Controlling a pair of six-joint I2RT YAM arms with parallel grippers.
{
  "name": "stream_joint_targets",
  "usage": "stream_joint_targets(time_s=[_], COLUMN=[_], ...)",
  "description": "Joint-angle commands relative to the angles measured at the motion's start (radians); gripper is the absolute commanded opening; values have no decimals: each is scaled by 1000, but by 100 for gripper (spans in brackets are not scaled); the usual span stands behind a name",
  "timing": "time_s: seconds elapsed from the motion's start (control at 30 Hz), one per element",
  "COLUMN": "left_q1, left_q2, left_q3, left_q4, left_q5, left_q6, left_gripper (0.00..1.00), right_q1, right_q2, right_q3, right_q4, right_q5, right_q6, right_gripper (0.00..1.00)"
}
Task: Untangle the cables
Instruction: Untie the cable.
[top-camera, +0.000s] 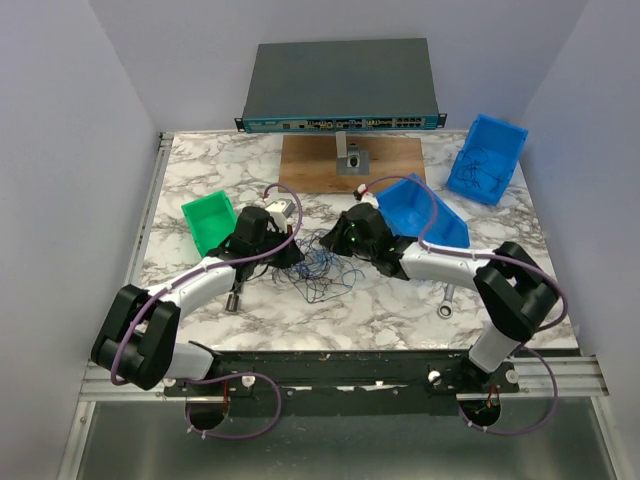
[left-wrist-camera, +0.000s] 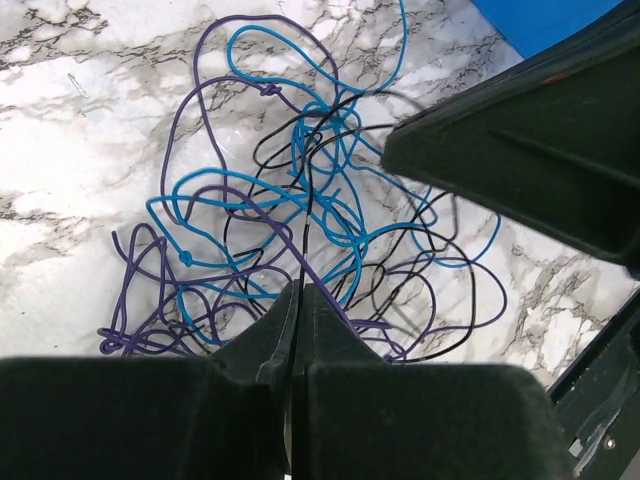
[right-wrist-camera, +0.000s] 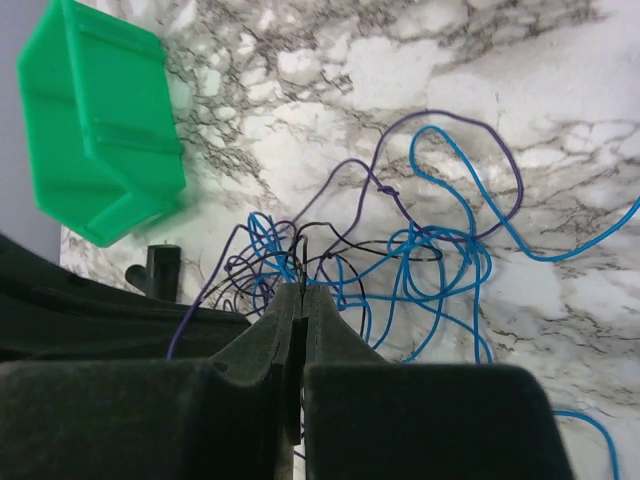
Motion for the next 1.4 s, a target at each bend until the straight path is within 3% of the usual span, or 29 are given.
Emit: stream_joint_targets(time_s=[0.0,0.27,0.43,0.5,0.7,0.83,0.93,1.2,1.23,1.27,1.3,1.37], left_q1=[-4,-4,-4,-5,-7,-10,-10,-10,-10,-10,-9,-12], left_q2=[-8,-9,-10,-11,-69,-166,-227,-302,-320,-336,-358,-401], left_q3=[-4,-5,-4,-4,-39,-113,-153,-191,-202,-215,-234,-269], left_q4=[19,24,22,21,67,157,198,234,244,263,285,332], left_q5=[27,27,24,22,20,15,8,-11,-11,-3,5,12], left_q6=[12,12,12,13,11,4,4,4,3,4,3,-3], left_gripper=[0,0,6,14,51,67,74,77,80,94,99,99], right_q1=[8,9,8,9,9,8,8,8,9,9,9,8], right_q2=[-112,-285,-367,-387,-412,-430,-439,-448,-450,-453,-452,-449], right_q3=[23,36,76,97,160,177,197,219,217,212,209,201], right_q4=[-31,-98,-128,-146,-213,-246,-265,-306,-306,-307,-309,-312], right_q5=[58,21,-50,-75,-118,-119,-132,-162,-159,-155,-149,-139], right_q6=[-106,-231,-280,-292,-316,-335,-358,-396,-399,-398,-397,-394], right_gripper=[1,1,1,1,1,1,1,1,1,1,1,1])
